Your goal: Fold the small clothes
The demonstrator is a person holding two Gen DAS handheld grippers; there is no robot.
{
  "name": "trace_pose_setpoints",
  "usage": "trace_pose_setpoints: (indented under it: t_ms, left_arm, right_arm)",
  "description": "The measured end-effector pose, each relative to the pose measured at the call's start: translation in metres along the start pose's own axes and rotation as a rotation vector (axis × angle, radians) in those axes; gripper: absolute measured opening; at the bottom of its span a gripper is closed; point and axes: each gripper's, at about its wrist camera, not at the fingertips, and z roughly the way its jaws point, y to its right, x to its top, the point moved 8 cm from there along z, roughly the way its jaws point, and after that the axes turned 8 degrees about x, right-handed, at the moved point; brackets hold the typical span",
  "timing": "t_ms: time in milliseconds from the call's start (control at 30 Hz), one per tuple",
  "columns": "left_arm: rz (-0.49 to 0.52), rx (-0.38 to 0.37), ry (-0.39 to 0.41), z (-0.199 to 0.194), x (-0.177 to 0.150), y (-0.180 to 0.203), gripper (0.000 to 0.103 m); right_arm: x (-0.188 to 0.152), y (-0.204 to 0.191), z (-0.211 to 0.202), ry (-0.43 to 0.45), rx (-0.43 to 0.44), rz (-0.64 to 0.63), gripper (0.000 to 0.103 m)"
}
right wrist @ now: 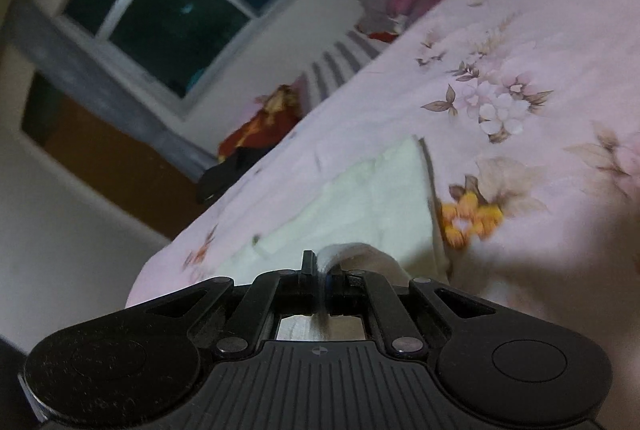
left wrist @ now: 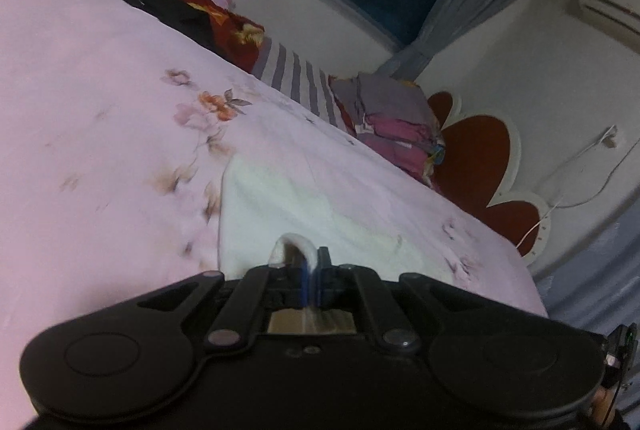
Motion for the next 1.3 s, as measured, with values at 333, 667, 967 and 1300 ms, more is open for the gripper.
trace_pose_setpoints:
  t_ms: [333,667,967,1300]
  left_arm:
    - [0.055,0.058,-0.117,0.111,0.023,-0.012,0.003]
    - [0.022,0.041,0.017,0.112,0.057,-0.012,0.073]
    - [0.468,0.171,-0.093,0.137,0.037,0.013,0.039]
    - [0.551,0.191,-0.001,0.135,0.032,0.023,0.001]
  right_arm:
    - [0.038,0.062,0.098,-0.079,-0.084,0.068,0.003]
    - [0.076,0.081,0.096,0.09,-0.065,0.11,0.081]
    - [0.055,0.046,0.131,-0.116,-0.205,-0.326,0.055]
    - [0.037,0.047,0.146,-0.144,-0.318,-0.515,0.002]
